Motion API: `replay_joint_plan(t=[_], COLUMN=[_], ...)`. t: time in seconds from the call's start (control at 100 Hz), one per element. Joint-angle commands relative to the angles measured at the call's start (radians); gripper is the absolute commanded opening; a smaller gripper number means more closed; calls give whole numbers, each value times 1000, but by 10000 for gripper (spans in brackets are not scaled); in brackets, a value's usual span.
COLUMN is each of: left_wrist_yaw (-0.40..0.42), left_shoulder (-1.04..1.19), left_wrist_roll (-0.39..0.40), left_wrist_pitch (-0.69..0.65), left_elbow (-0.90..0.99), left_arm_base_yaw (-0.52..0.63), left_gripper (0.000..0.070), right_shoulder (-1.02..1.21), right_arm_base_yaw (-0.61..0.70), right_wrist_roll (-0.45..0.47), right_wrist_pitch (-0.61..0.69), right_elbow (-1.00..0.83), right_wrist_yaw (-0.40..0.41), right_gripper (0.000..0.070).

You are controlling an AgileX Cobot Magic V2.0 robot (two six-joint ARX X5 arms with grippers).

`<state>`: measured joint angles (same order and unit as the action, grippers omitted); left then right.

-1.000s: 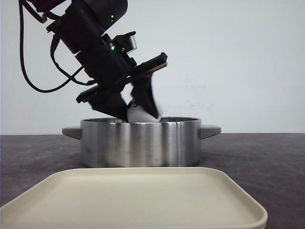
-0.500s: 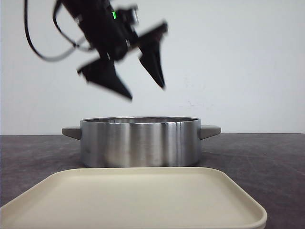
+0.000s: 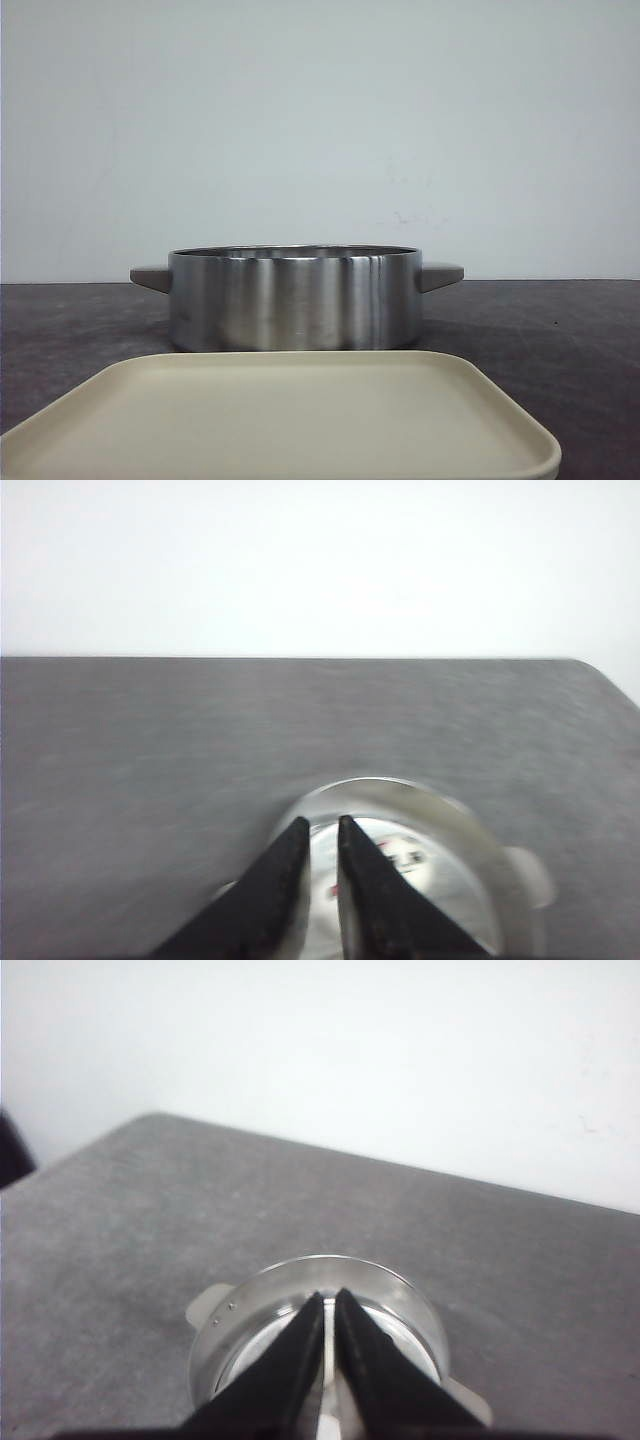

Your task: Steam buns

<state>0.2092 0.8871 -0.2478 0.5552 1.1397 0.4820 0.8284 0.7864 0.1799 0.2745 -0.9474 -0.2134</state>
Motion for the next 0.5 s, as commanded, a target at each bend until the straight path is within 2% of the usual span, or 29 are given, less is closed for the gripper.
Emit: replay_joint_plan(t=[0.0, 0.08, 0.21, 0.49], left_wrist_yaw=[3, 3, 4, 4], left_shoulder=[-51, -117, -169, -224], left_wrist_roll=[26, 27, 27, 27], left_wrist_pitch=[25, 54, 92, 97], left_elbow=[-27, -58, -62, -61], left_arm_base_yaw=[-30, -76, -124, -130], left_gripper=[0, 0, 0, 0], right_shoulder=[-22, -56, -74, -74], right_arm_base_yaw=[11, 11, 11, 11], right_wrist_roll=[-1, -1, -2, -4], right_wrist_pitch=[-90, -140, -151, -220], right_elbow=[80, 140, 147, 147], right_wrist_yaw=[-5, -5, -4, -4], right_gripper=[8, 8, 7, 8])
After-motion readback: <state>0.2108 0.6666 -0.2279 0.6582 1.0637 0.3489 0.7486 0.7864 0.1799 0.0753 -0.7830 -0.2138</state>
